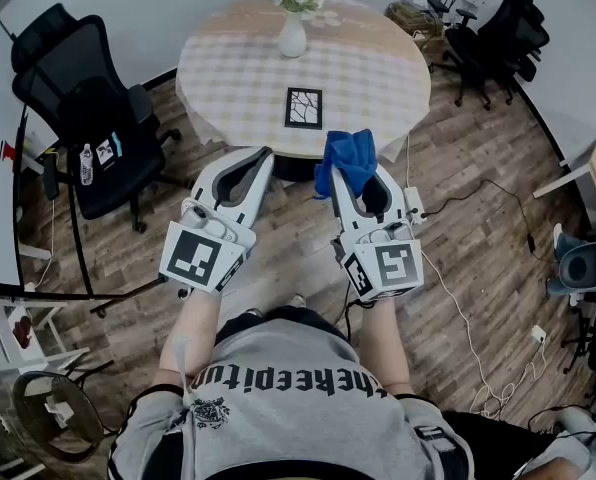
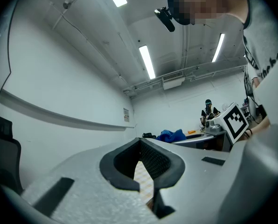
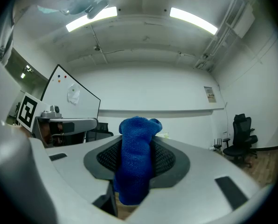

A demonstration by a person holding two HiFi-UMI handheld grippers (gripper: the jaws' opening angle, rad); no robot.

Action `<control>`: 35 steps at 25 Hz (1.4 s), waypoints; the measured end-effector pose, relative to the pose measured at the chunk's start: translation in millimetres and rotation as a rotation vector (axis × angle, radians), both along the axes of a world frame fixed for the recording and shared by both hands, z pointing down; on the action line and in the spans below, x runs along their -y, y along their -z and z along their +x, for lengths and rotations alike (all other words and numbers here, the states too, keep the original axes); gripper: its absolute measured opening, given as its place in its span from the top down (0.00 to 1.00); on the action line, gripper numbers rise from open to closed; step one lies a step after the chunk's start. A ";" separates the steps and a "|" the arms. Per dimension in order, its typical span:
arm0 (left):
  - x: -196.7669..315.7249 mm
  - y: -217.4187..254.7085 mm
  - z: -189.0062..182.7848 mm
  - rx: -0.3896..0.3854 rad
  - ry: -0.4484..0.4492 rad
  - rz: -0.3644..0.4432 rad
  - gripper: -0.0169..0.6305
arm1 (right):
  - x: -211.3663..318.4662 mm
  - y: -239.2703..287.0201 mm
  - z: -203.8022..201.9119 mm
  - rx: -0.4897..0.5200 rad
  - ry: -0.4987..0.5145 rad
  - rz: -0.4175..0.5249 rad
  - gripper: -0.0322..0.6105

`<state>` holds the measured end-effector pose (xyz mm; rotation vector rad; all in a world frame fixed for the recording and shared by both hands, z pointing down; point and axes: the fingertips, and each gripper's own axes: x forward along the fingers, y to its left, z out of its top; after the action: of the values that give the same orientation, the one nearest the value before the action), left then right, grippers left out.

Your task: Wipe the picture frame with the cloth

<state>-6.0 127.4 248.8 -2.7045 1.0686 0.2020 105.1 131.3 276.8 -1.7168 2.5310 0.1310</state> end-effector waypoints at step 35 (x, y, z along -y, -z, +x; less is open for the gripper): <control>137.9 -0.3 2.0 0.001 -0.062 -0.017 0.95 | 132.4 -1.0 -6.7 0.039 -0.029 -0.014 0.72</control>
<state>-3.9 -10.5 249.2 -2.7547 0.9911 0.2026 98.4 -1.1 277.8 -1.7437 2.4865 0.0816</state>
